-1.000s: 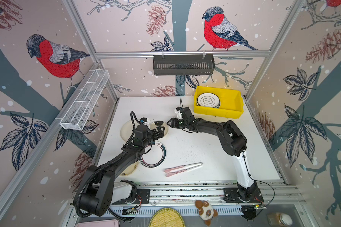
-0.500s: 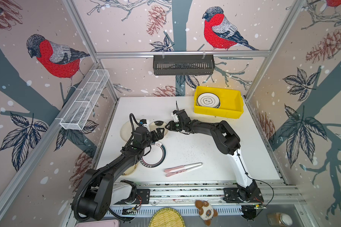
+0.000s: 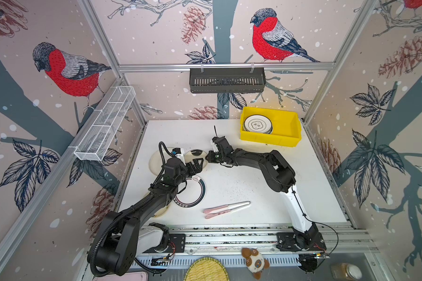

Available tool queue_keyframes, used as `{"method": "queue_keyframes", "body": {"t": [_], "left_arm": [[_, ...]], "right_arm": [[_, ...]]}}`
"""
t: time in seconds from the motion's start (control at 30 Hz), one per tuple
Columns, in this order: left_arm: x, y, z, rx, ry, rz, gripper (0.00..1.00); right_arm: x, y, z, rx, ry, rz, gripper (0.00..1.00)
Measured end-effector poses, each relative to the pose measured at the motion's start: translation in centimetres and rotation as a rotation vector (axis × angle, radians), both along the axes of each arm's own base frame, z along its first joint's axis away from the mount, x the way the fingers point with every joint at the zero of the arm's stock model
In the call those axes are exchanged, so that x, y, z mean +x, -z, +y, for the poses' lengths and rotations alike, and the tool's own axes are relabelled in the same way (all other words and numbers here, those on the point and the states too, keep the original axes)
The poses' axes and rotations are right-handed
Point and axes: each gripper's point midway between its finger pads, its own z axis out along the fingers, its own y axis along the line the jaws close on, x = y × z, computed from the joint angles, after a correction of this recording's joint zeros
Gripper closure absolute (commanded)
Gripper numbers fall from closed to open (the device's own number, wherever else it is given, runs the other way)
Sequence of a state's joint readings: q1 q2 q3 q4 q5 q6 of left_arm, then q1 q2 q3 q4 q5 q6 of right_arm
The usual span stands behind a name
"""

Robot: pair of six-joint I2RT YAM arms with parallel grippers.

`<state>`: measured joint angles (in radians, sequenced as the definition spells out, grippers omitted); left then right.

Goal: Place the plates into the plastic bin on the countertop
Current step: 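Close the right gripper on the cream plate's rim and tilt it up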

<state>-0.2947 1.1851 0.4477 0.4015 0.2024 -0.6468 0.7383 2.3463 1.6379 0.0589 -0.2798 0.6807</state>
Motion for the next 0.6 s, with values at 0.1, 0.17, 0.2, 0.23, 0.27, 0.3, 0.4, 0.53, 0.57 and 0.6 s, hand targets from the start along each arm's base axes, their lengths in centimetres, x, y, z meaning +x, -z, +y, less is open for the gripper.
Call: {"method": "queue_keyframes", "body": {"t": [0.1,0.17,0.2,0.23,0.27,0.3,0.4,0.53,0.57,0.6], "left_arm": [[0.0,-0.1,-0.1,-0.003,0.003,-0.004,0.02],[0.0,-0.1,-0.1,-0.003,0.003,-0.004,0.02],[0.0,-0.1,-0.1,-0.003,0.003,-0.004,0.02],[0.0,-0.1,-0.1,-0.003,0.004,-0.004,0.02],[0.0,-0.1,-0.1,-0.005,0.004,-0.002,0.02],[0.0,-0.1,-0.1,-0.006,0.004,-0.001,0.02],[0.1,0.0,-0.2,-0.011,0.005,0.0,0.02],[-0.1,0.1,-0.5,-0.019,0.026,0.005,0.02],[-0.1,0.0,-0.6,-0.02,0.028,0.003,0.02],[-0.1,-0.1,-0.6,-0.022,0.031,0.0,0.02]], "right_arm": [[0.2,0.0,-0.4,-0.014,0.017,-0.009,0.88],[0.2,-0.1,-0.5,-0.018,0.021,-0.012,0.9],[0.2,-0.2,-0.6,-0.017,0.023,-0.012,0.91],[0.2,-0.2,-0.7,-0.019,0.027,-0.013,0.93],[0.3,-0.4,-0.7,-0.016,0.031,-0.017,0.94],[0.3,-0.6,-0.8,-0.011,0.033,-0.02,0.94],[0.2,-1.0,-1.5,-0.019,0.048,-0.027,0.98],[0.0,-1.5,-3.4,-0.036,0.084,-0.037,0.98],[0.0,-1.8,-4.1,-0.043,0.099,-0.044,0.99],[0.1,-2.0,-4.5,-0.047,0.111,-0.049,0.99]]}}
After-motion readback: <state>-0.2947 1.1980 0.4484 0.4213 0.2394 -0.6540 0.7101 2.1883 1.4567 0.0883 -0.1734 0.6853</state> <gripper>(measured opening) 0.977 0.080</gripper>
